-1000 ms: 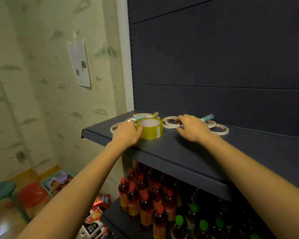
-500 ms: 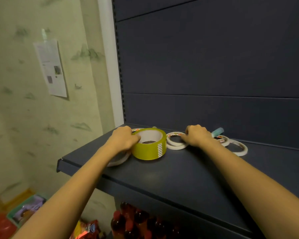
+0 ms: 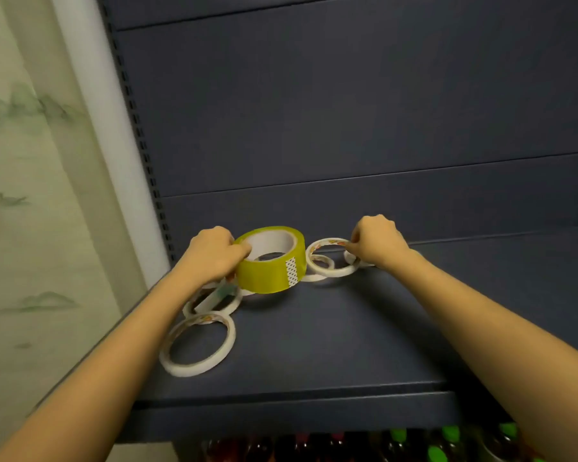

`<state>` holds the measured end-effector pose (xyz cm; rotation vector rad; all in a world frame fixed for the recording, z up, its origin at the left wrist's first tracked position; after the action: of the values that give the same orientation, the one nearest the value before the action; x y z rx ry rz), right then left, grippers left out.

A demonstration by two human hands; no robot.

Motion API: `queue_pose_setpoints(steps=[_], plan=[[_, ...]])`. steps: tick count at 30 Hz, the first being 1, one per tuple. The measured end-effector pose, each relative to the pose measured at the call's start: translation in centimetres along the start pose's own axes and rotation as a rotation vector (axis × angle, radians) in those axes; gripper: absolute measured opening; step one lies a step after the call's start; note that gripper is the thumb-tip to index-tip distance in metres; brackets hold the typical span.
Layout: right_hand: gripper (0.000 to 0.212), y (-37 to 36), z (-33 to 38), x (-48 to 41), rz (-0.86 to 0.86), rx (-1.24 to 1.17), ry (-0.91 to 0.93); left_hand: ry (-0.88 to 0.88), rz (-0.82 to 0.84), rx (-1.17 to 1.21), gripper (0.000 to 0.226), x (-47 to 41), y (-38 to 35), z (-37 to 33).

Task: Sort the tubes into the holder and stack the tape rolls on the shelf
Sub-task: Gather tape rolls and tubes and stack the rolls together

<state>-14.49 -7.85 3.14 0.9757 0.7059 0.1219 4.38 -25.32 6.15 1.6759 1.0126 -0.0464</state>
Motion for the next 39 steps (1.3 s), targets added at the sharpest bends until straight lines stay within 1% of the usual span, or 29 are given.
queue_pose_setpoints(steps=[3, 7, 13, 18, 22, 27, 34, 39], plan=[[0.020, 2.7, -3.2, 2.0, -0.046, 0.004, -0.092, -0.066, 0.037, 0.121, 0.031, 0.1, -2.1, -2.6], [0.023, 7.4, -8.6, 5.3, -0.129, 0.076, -0.204, -0.150, 0.073, 0.262, 0.031, 0.6, -4.4, -8.0], [0.027, 15.0, -18.1, 11.5, -0.218, 0.182, -0.398, -0.347, 0.188, 0.332, 0.032, 4.3, -8.3, -19.4], [0.030, 21.6, -26.0, 16.7, -0.277, 0.268, -0.516, -0.484, 0.221, 0.354, 0.036, 8.2, -10.2, -29.5], [0.034, 26.8, -32.6, 19.9, -0.285, 0.362, -0.572, -0.522, 0.262, 0.409, 0.034, 11.6, -12.1, -37.0], [0.042, 32.5, -40.5, 22.6, -0.273, 0.459, -0.614, -0.564, 0.264, 0.433, 0.029, 15.3, -13.9, -46.0], [0.041, 38.5, -51.2, 26.2, -0.294, 0.442, -0.631, -0.551, 0.294, 0.513, 0.028, 20.1, -17.5, -57.6], [0.038, 42.2, -57.3, 27.6, -0.337, 0.434, -0.651, -0.588, 0.286, 0.520, 0.038, 22.6, -19.2, -65.5]])
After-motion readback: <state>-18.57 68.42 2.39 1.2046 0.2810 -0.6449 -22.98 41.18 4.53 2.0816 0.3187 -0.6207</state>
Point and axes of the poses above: each hand's wrist, its own x-axis away from the middle knuckle, its own y-axis out of the back of the hand, z = x × y, the point moved 10 cm from there along -x, towards the middle knuckle, and after that the axes turned 13 degrees about -z, right-handed, at the moved point
